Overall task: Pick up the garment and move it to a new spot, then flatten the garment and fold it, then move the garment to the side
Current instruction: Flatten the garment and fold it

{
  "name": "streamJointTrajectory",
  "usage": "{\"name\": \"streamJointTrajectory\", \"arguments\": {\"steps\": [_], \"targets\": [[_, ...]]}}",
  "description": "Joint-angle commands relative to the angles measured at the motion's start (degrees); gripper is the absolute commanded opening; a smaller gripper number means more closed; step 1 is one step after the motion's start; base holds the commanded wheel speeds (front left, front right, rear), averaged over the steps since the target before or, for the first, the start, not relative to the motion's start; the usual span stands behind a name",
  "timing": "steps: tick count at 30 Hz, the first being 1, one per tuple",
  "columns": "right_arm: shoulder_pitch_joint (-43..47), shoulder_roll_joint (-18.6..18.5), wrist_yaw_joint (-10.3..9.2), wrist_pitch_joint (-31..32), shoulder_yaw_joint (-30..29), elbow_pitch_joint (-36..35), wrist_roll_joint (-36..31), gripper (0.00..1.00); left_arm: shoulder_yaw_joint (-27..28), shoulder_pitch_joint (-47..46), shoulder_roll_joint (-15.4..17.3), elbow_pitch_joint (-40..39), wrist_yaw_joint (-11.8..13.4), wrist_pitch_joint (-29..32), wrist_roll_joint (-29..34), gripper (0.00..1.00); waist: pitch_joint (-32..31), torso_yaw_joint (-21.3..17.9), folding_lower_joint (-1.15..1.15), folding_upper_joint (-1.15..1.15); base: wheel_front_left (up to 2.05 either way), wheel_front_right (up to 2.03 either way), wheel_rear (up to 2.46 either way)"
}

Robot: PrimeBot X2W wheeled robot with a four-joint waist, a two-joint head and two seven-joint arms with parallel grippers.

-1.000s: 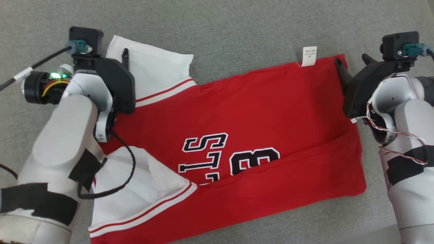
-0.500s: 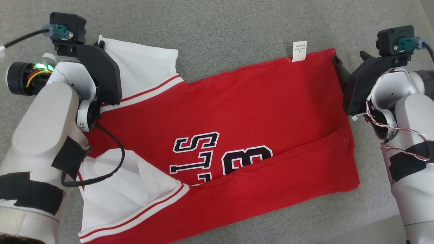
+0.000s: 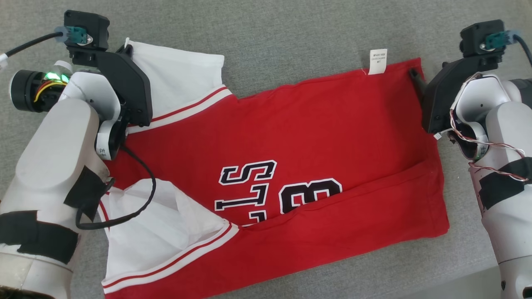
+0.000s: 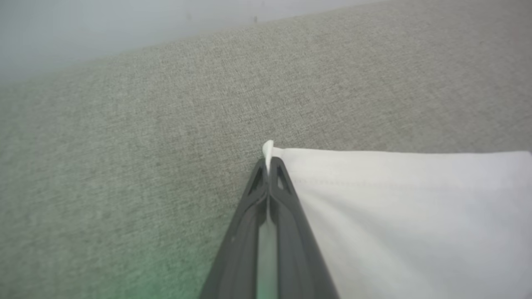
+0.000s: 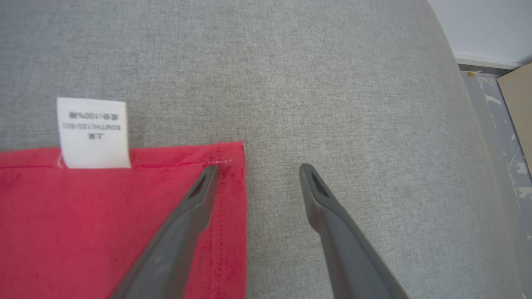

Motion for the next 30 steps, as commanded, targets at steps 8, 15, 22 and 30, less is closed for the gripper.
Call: {"name": "streamJointTrajectory", "arguments": {"steps": [8, 15, 22, 30], "targets": [[-1.29, -0.6, -0.16, 1.07, 2.21, 3.62, 2.03, 0.56, -0.71, 1.98, 0.11, -0.39, 0.04, -0.44, -0.61, 0.0, 0.0, 1.24, 0.0, 0.0, 0.0, 0.0, 0.0], [-2.69, 0.25, -0.15, 1.31, 1.9, 7.01, 4.16, 0.61, -1.09, 2.02, -0.25, -0.82, -0.17, -1.51, -1.02, 0.0, -0.03, 2.04, 0.0, 0.0, 0.0, 0.0, 0.0], [-3.44, 0.49, -0.16, 1.36, 1.78, 10.8, 4.71, 0.0, -1.86, 2.07, -1.15, -0.76, -0.22, -2.13, -1.21, 0.0, 0.4, 2.55, 0.0, 0.0, 0.0, 0.0, 0.0], [-2.82, -1.37, -0.17, -3.94, 1.57, 10.93, 4.64, 0.0, -2.13, 3.17, -2.16, -2.27, 0.12, -9.4, -0.23, 0.0, -1.13, 3.28, 0.0, 0.0, 0.0, 0.0, 0.0]]}}
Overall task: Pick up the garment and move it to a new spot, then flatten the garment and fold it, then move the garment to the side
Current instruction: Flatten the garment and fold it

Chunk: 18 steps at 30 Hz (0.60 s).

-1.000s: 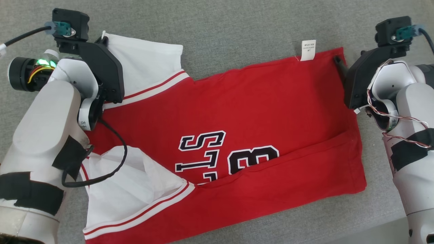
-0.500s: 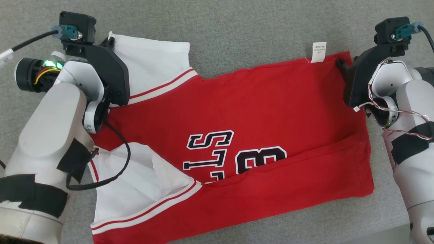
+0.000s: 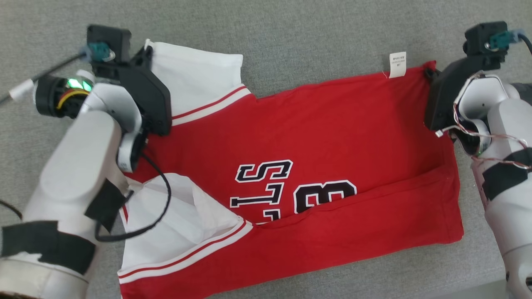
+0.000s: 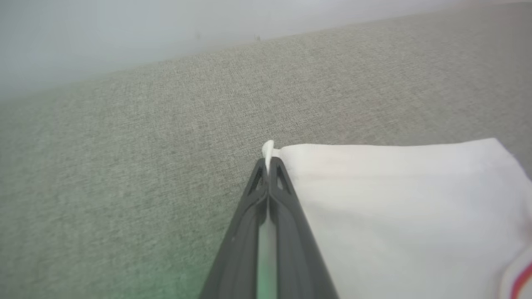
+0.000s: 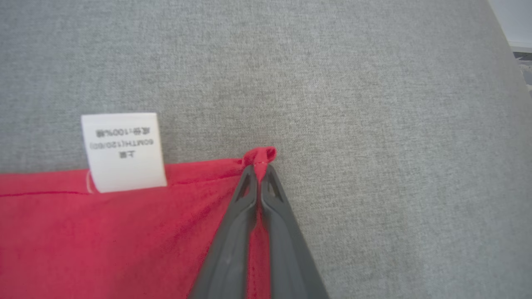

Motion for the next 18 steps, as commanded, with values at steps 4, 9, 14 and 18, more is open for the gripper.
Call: {"name": "streamJointTrajectory", "arguments": {"steps": [4, 9, 14, 18], "targets": [[3.59, -1.5, -0.17, -3.66, -0.19, -1.19, 0.97, 0.0, -0.13, 3.67, -1.39, -2.07, 1.4, -7.52, 0.82, 0.0, -2.45, 1.39, -0.01, 0.0, 0.0, 0.0, 0.0], [7.73, -3.03, -0.17, -7.68, -0.87, -4.47, 1.26, 0.0, -0.64, 7.62, -2.36, -5.3, 2.75, -15.47, 2.01, 0.0, -5.09, 2.97, -0.01, 0.0, 0.0, 0.0, 0.0], [13.28, -4.24, -0.17, -12.03, -1.48, -8.92, 0.14, 0.0, -1.95, 12.64, -2.62, -9.54, 3.35, -21.94, 3.49, 0.0, -8.0, 4.38, -0.01, 0.0, 0.0, 0.0, 0.0], [18.69, -4.83, -0.17, -15.01, -2.59, -12.02, -1.98, 0.0, -2.95, 17.97, -2.72, -13.45, 4.16, -23.98, 3.52, 0.0, -10.46, 5.6, -0.01, 0.0, 0.0, 0.0, 0.0]]}}
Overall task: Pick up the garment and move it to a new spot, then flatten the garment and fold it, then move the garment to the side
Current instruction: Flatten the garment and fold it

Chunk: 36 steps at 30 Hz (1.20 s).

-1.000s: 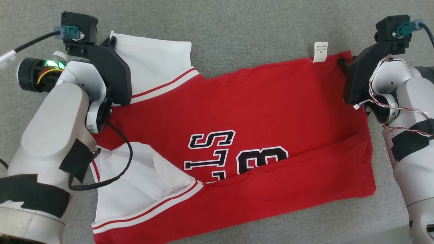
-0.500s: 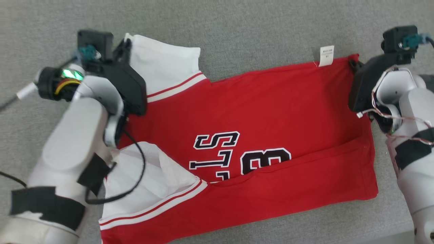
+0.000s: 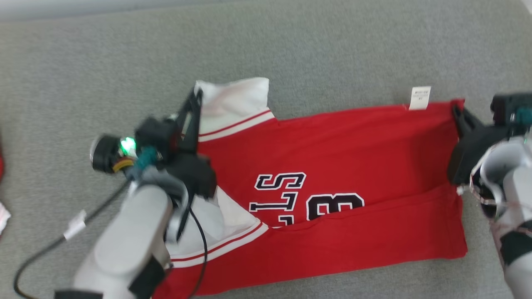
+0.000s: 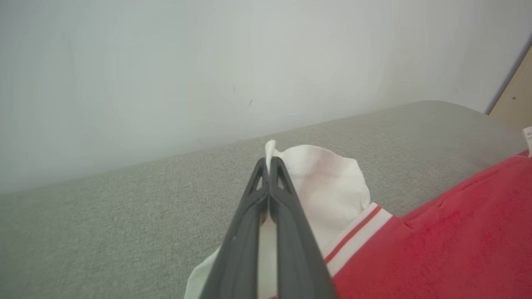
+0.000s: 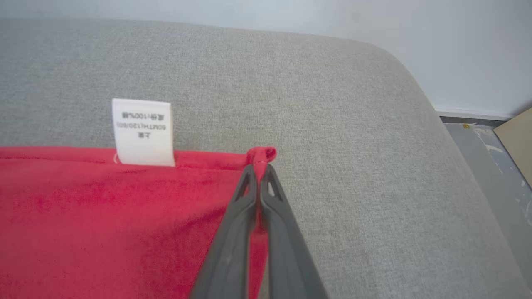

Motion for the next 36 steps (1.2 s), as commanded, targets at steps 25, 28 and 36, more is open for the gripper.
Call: {"name": "streamJointTrajectory", "arguments": {"steps": [25, 28, 36], "targets": [[22.33, -2.77, -0.16, -0.93, -2.54, -7.24, -11.44, 0.0, -3.94, 33.64, 2.55, -20.31, 4.15, 1.87, -6.61, 0.0, -14.35, 7.13, 0.0, 0.0, 0.0, 0.0, 0.0], [23.22, -2.72, -0.16, -0.28, -2.55, -7.82, -12.42, 0.0, -4.26, 34.53, 2.4, -20.62, 4.49, 2.38, -7.07, 0.0, -14.69, 7.11, 0.0, 0.0, 0.0, 0.0, 0.0], [25.13, -2.45, -0.16, 1.77, -2.77, -8.76, -13.55, 1.0, -3.94, 36.93, 2.65, -19.48, 5.33, 2.67, -8.4, 0.0, -15.44, 6.65, 0.0, 0.0, 0.0, 0.0, 0.0]]}}
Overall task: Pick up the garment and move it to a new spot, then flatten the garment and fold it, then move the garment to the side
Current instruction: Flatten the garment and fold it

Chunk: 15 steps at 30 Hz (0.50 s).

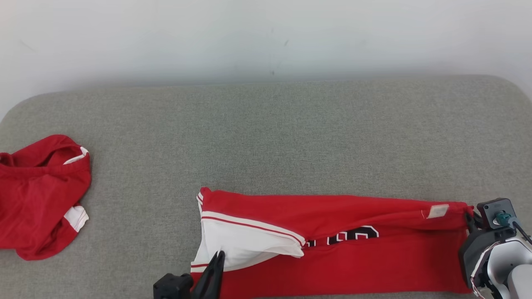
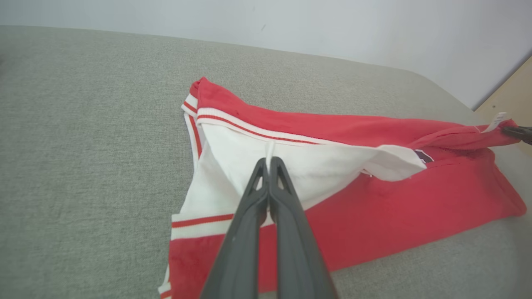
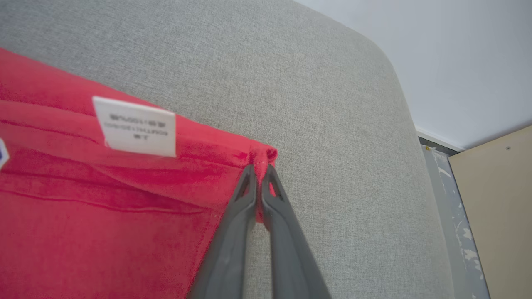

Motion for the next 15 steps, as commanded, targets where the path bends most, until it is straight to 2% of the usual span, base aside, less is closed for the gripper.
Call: {"name": "streamJointTrajectory", "arguments": {"steps": [1, 3, 5, 6, 7, 15], "targets": [[0.86, 0.05, -0.16, 0.12, -0.65, -0.37, 0.06, 1.0, 0.27, 1.19, 0.3, 0.47, 0.26, -0.33, -0.49, 0.0, -0.25, -0.17, 0.0, 0.0, 0.0, 0.0, 0.0], [1.24, 0.55, -0.16, 0.15, -0.96, -0.74, -0.07, 1.0, 0.16, 1.54, 0.51, 1.06, 0.36, -0.47, -0.34, 0.0, -0.43, -0.28, 0.0, 0.0, 0.0, 0.0, 0.0], [1.63, 1.09, -0.16, 0.02, -1.65, -1.26, 0.08, 1.0, 0.02, 1.87, 0.75, 1.81, 0.69, -0.56, 0.06, 0.28, -0.66, -0.43, 0.0, 0.0, 0.0, 0.0, 0.0], [1.8, 1.33, -0.16, -0.1, -2.09, -1.62, 0.17, 1.0, 0.08, 2.0, 0.74, 2.1, 0.93, -0.87, 0.23, 0.73, -0.79, -0.48, 0.0, 0.0, 0.0, 0.0, 0.0], [1.98, 1.71, -0.16, -0.3, -2.54, -1.99, 0.47, 1.0, 0.19, 2.09, 0.79, 2.42, 1.04, -1.17, 0.3, 1.0, -0.94, -0.54, 0.0, 0.0, 0.0, 0.0, 0.0], [4.81, 6.52, -0.16, -0.44, -8.05, -5.35, 4.27, 1.0, 3.33, 3.72, 0.39, 3.69, 2.54, -4.88, 0.6, 1.0, -3.28, -0.89, 0.0, 0.0, 0.0, 0.0, 0.0]]}}
